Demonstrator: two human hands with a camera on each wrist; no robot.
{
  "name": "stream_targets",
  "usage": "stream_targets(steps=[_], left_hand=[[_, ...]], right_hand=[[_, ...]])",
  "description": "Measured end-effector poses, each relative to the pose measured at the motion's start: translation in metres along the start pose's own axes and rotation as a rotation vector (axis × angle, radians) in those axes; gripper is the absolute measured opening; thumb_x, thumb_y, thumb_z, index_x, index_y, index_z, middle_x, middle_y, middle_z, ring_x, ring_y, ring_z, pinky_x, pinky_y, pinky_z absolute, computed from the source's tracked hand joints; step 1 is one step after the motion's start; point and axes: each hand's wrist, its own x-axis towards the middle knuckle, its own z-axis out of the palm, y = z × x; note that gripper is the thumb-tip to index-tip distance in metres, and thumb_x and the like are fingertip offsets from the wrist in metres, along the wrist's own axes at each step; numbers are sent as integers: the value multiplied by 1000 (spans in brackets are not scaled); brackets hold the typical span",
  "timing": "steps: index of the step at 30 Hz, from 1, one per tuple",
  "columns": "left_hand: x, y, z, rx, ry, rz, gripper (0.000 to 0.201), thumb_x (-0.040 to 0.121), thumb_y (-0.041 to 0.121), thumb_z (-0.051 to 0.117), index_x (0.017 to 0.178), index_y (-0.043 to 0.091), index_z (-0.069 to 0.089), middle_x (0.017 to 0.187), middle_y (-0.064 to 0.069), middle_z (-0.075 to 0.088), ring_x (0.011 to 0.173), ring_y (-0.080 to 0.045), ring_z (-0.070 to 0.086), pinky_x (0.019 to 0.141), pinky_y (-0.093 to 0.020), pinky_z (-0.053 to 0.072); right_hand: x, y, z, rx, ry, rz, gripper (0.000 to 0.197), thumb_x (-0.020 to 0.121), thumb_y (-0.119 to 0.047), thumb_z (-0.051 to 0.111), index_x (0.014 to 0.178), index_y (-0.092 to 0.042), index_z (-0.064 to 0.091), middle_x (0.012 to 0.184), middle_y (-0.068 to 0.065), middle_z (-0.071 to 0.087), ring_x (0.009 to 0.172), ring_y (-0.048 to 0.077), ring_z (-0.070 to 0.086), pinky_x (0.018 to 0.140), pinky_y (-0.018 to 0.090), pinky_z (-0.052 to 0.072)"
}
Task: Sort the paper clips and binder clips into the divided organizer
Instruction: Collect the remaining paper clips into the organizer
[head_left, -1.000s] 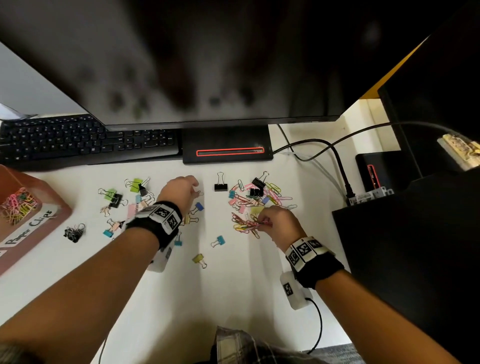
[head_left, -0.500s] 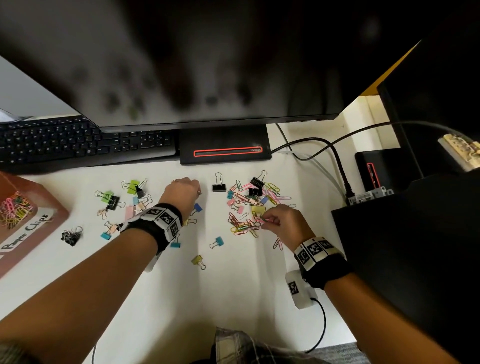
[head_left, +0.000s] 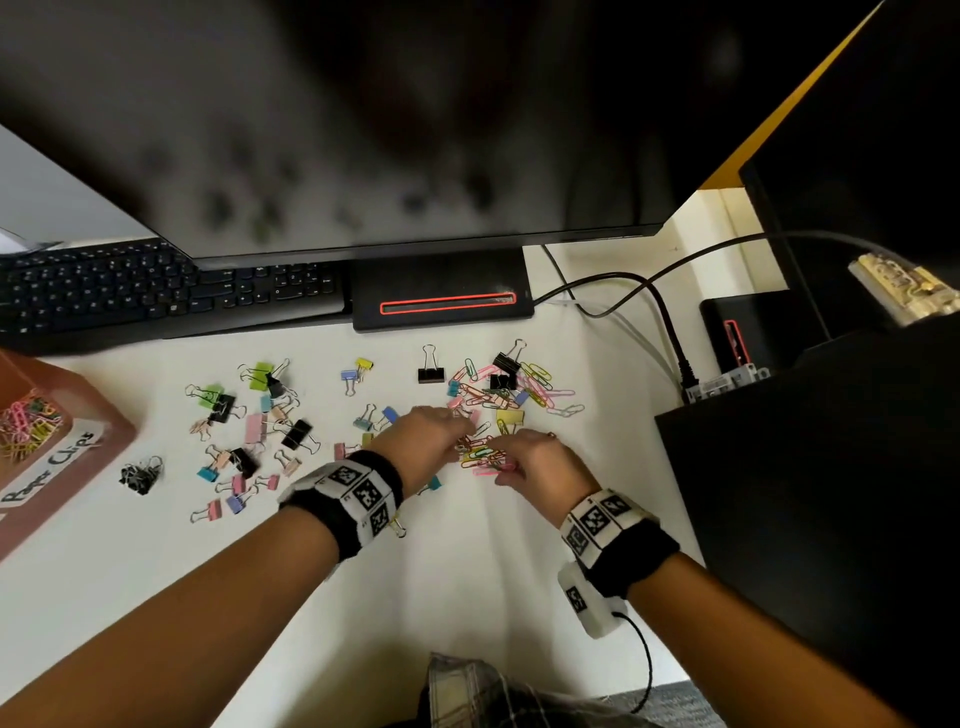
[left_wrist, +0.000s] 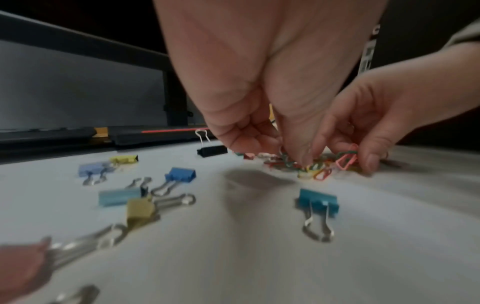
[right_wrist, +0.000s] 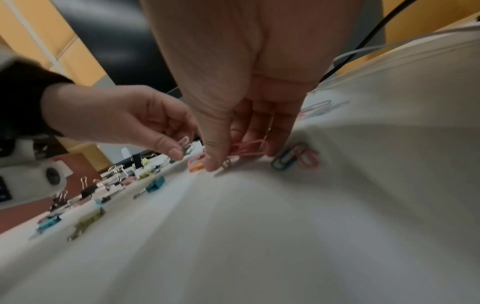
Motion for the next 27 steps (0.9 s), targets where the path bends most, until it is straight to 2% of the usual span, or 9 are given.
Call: stream_targets(steps=[2, 7, 11, 14, 17, 19, 22, 25, 27], left_hand=[[5, -2, 5, -1, -16, -38, 30, 88, 12, 56, 118, 14, 58, 106, -13, 61, 104, -29, 54, 89, -32, 42], [10, -9, 11, 36, 58, -105, 18, 90, 18, 55, 103, 9, 62, 100, -13, 56, 97, -31, 54, 81, -34, 43], [9, -17, 11, 32, 111, -140, 18, 91, 16, 54, 103, 3, 61, 104, -14, 49, 92, -32, 54, 81, -35, 46], [7, -19, 13, 71, 100, -139, 20, 92, 19, 51, 106, 6, 58, 105, -13, 54, 98, -30, 53, 83, -36, 43], [5, -19, 13, 70, 95, -163, 19, 93, 18, 49, 107, 7, 55, 104, -13, 59, 99, -29, 54, 82, -35, 42], [1, -18, 12, 28, 112, -159, 15, 92, 15, 50, 104, 8, 56, 102, -13, 61, 98, -29, 55, 81, -33, 42], [-13, -18, -1, -175, 194, -174, 10, 89, 11, 55, 95, 7, 60, 96, -12, 63, 93, -27, 56, 74, -27, 37], [-46, -29, -28, -323, 333, -196, 5, 85, 12, 62, 87, 9, 62, 90, -8, 65, 82, -23, 59, 72, -27, 43], [-78, -43, -49, -375, 431, -220, 4, 84, 14, 65, 83, 12, 61, 82, -2, 66, 70, -17, 60, 64, -18, 44]], right_hand=[[3, -2, 4, -16, 40, 7, 36, 80, -12, 67, 115, -16, 63, 109, 9, 63, 98, 25, 60, 88, 34, 50], [10, -5, 7, -14, 111, 12, 19, 81, -14, 67, 98, -6, 70, 101, 15, 59, 92, 32, 58, 82, 35, 50], [11, -3, 7, -11, 101, 0, 18, 82, -14, 66, 95, -2, 70, 99, 17, 62, 92, 33, 60, 81, 34, 49], [10, -2, 4, -6, 105, 24, 20, 83, -15, 64, 99, -4, 69, 101, 15, 66, 96, 30, 59, 84, 31, 46], [7, -2, 0, 52, 146, 53, 19, 84, -14, 64, 99, -3, 70, 99, 16, 67, 88, 30, 62, 80, 23, 42], [4, -4, -2, 71, 180, 38, 15, 83, -11, 66, 94, -3, 71, 92, 16, 68, 81, 30, 64, 78, 23, 43], [2, -12, -6, 67, 257, 1, 10, 80, -9, 68, 88, -6, 72, 87, 13, 69, 79, 26, 65, 77, 23, 46], [9, -36, -11, 62, 300, -45, 10, 78, -9, 71, 87, -6, 72, 86, 11, 69, 80, 23, 63, 76, 22, 47], [20, -64, -14, 65, 314, -114, 8, 78, -9, 71, 86, -8, 72, 84, 10, 69, 78, 22, 63, 76, 27, 51]])
